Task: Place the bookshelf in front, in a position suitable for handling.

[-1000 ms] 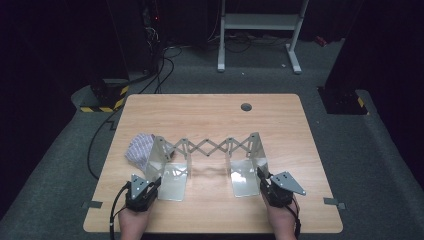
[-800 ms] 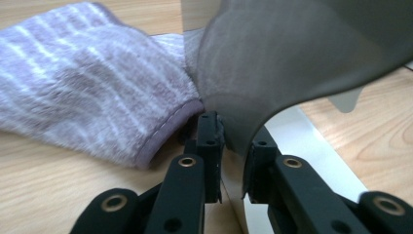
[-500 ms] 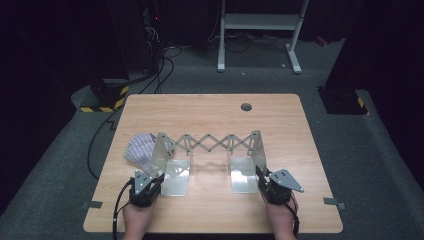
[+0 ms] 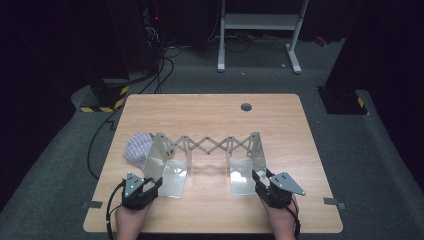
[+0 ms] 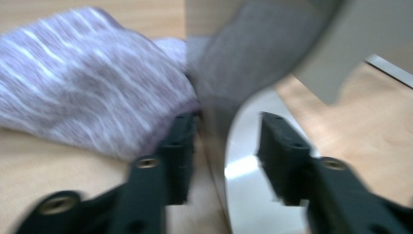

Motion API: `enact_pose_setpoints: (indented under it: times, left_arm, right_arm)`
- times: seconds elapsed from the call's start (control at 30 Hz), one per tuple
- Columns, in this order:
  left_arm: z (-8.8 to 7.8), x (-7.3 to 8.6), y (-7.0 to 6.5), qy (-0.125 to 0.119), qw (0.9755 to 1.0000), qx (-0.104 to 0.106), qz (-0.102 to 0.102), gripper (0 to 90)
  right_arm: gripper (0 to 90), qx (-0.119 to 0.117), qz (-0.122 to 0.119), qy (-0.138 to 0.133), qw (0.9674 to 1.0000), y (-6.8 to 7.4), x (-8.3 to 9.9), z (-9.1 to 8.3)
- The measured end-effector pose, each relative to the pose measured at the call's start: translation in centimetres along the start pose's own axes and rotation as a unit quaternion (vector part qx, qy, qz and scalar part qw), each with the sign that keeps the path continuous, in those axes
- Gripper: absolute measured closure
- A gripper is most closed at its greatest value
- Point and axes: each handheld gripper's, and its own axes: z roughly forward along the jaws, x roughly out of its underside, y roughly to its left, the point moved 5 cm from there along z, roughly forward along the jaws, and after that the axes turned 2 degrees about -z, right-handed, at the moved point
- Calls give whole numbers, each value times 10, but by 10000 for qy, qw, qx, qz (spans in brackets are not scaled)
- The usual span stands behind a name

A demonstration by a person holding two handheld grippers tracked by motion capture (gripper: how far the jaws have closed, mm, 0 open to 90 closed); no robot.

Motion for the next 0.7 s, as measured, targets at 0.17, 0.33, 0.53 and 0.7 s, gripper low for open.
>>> enact_pose_setpoints:
  times: [0.17,0.33,0.53,0.7]
  left_arm:
    - [-34,12,16,170,9998,55,61,457]
    - [-32,6,49,33,9992,-319,-247,464]
    - [12,-26,68,-50,9980,-621,-140,463]
    - [52,-41,66,91,9982,-581,-117,456]
  right_arm:
    - [467,-77,-118,71,9999,1,0,-7]
    - [464,-65,-230,137,9996,3,8,-13]
    - [463,-70,-229,190,9995,4,13,-10]
    - [463,-60,-181,260,9995,3,17,-8]
